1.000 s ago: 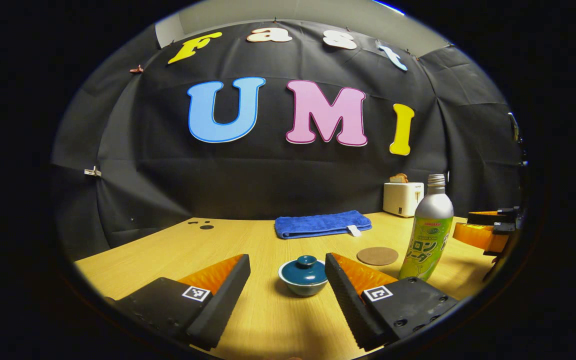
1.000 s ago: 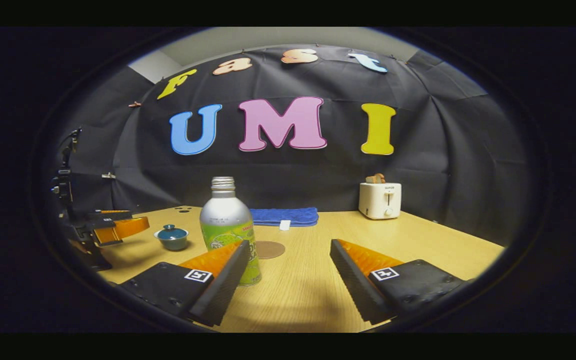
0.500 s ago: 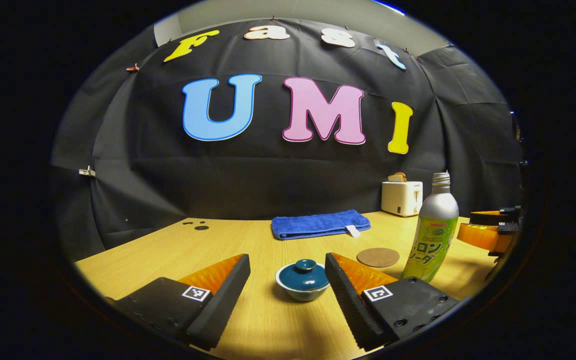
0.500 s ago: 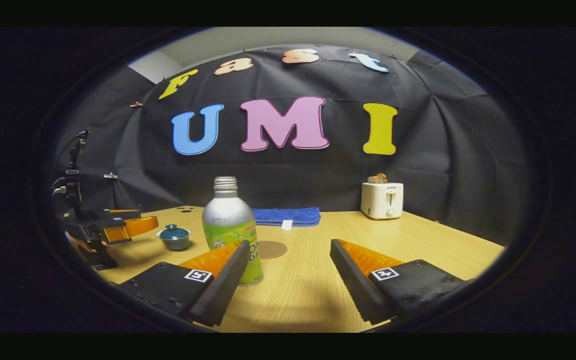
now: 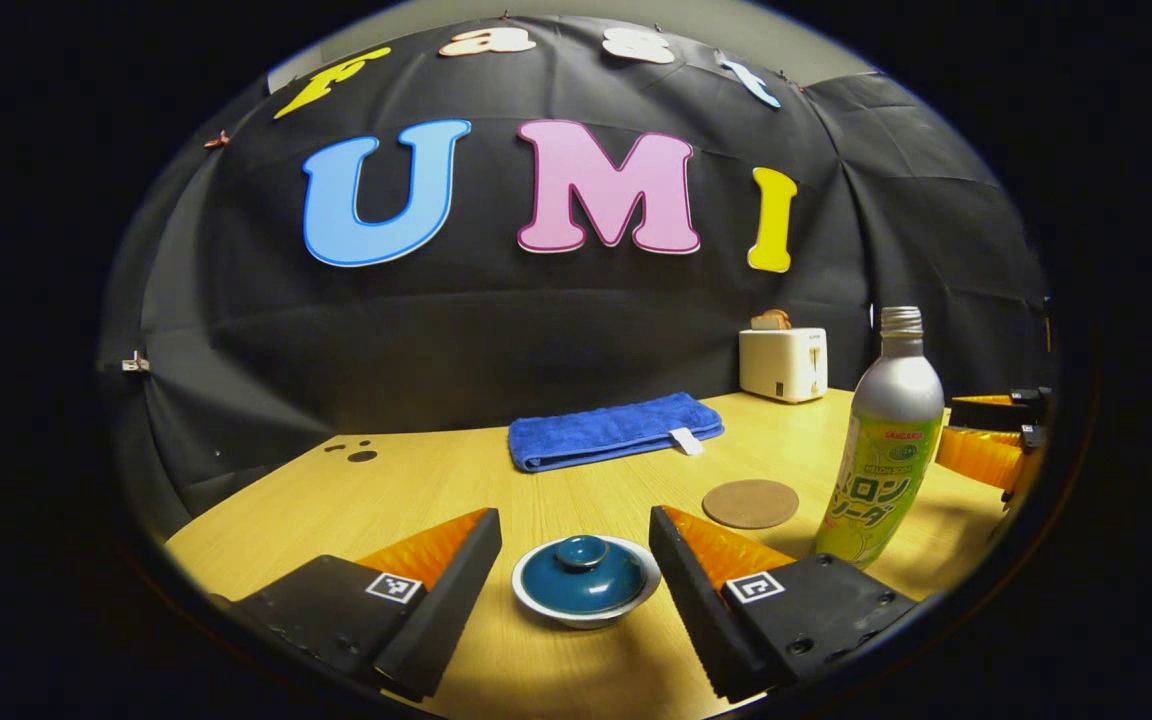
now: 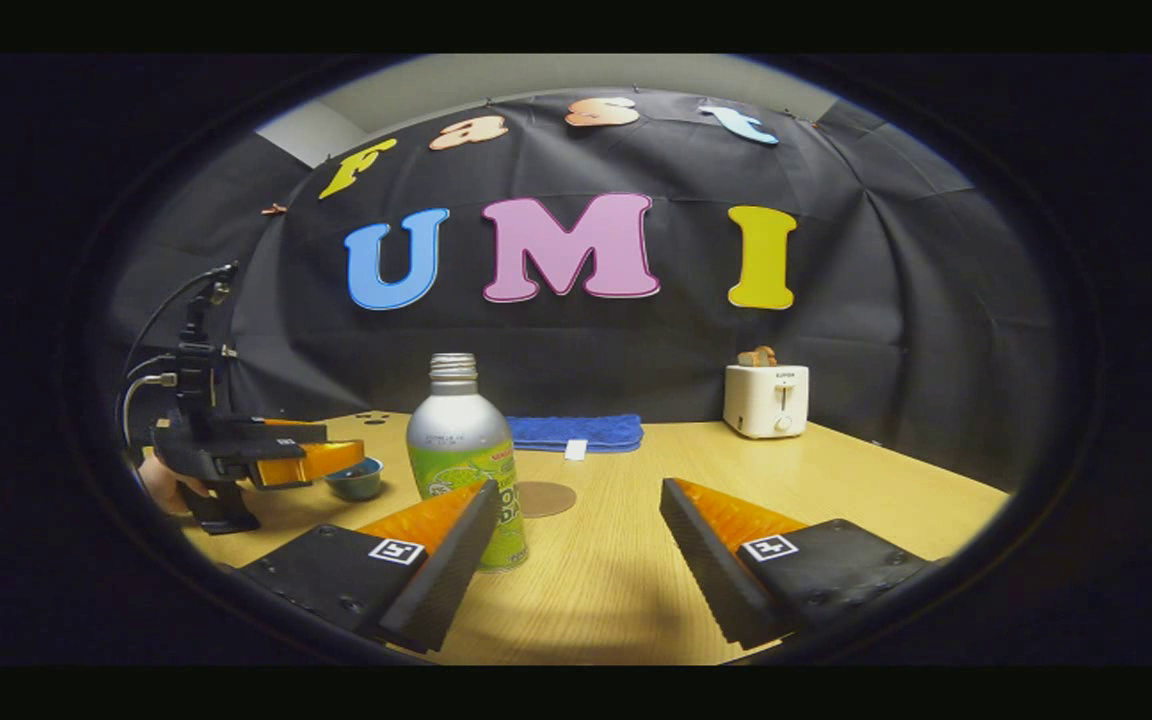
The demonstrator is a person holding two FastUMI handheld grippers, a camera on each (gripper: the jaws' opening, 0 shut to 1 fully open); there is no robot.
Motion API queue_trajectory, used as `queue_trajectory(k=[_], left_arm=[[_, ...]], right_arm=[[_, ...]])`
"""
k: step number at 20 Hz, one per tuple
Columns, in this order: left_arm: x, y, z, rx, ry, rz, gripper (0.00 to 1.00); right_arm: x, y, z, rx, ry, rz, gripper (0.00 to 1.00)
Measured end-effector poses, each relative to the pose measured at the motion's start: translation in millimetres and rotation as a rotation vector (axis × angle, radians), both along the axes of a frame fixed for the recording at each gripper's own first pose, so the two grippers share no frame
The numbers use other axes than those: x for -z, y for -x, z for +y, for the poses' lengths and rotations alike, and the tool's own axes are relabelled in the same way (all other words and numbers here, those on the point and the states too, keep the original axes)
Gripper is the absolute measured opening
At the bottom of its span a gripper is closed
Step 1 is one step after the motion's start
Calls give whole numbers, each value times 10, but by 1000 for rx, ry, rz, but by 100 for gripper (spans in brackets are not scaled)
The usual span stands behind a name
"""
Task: Open the teacup lid with one hand, grasp the water bottle and pour water into the teacup with the other hand; after pouring, place the water bottle on the coaster and then close the teacup lid.
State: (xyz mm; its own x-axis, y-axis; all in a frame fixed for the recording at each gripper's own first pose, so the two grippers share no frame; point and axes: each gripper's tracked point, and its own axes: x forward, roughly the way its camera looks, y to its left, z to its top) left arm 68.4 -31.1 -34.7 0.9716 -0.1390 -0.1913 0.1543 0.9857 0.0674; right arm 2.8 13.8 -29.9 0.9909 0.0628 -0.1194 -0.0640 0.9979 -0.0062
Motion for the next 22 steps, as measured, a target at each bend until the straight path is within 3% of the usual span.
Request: queue_trajectory(k=[4, 8, 14, 19, 22], left_arm=[[48, -82, -27, 14, -46, 38, 86], [115, -165, -83, 15, -75, 73, 70], [136, -178, -15, -1, -10, 92, 51], [152, -171, -31, 0, -24, 101, 36], [122, -169, -27, -2, -6, 81, 34]], right_arm=[[5, 15, -5, 0, 0, -1, 99], [-4, 3, -31, 15, 3, -2, 99], [-1, 29, -8, 12, 3, -2, 99], [-5, 39, 15, 1, 1, -1, 99], [-14, 57, 51, -22, -2, -1, 99]])
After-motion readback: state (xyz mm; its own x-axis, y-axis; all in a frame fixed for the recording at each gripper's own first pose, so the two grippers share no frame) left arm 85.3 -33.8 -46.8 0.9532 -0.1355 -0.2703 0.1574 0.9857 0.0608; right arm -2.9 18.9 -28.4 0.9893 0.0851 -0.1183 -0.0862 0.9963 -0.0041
